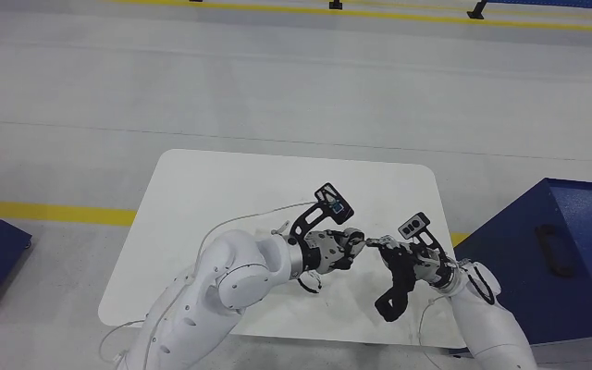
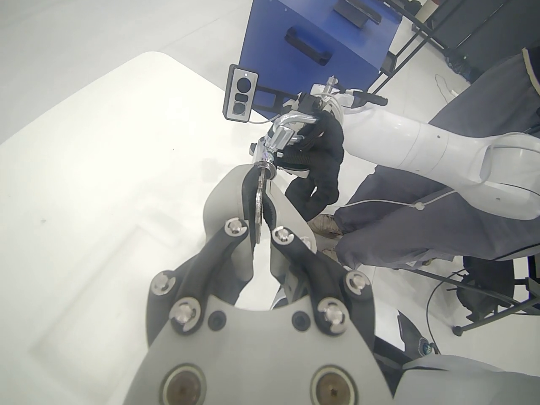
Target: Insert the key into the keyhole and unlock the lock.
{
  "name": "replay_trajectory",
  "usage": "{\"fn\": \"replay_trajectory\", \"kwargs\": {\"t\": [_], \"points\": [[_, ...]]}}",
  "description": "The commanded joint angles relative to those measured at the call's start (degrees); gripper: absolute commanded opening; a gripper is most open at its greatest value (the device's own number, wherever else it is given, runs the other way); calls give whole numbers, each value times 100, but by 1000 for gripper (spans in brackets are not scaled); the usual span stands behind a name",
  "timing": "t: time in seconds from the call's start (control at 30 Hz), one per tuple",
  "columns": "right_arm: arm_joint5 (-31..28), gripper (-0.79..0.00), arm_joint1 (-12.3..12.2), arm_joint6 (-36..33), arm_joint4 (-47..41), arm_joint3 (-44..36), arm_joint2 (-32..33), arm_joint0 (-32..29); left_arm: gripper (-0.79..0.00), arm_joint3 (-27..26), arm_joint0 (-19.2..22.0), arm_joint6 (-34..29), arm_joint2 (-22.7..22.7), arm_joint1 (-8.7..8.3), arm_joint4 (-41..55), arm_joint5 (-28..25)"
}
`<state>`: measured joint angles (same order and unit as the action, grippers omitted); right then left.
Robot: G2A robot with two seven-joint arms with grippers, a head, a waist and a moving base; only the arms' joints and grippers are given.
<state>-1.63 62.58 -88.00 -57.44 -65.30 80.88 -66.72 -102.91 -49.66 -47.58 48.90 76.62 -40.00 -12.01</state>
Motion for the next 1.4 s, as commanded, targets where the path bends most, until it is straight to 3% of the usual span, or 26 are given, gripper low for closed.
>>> {"fn": "replay_trajectory", "kwargs": {"t": [0.0, 0.77, 0.83, 1.37], "points": [[-1, -785, -4, 0, -5, -4, -1, -5, -785, 9, -5, 59, -40, 8, -51, -16], [82, -785, -50, 0, -72, 7, -58, -2, -785, -102, -61, 261, -76, 13, -531, -121], [69, -785, -58, 0, -81, -16, -52, -18, -6, -107, -68, 305, -70, 15, -567, -126], [130, -785, -97, 0, -240, 33, -26, -36, 0, -191, -210, 664, 110, 24, -304, -169]]}}
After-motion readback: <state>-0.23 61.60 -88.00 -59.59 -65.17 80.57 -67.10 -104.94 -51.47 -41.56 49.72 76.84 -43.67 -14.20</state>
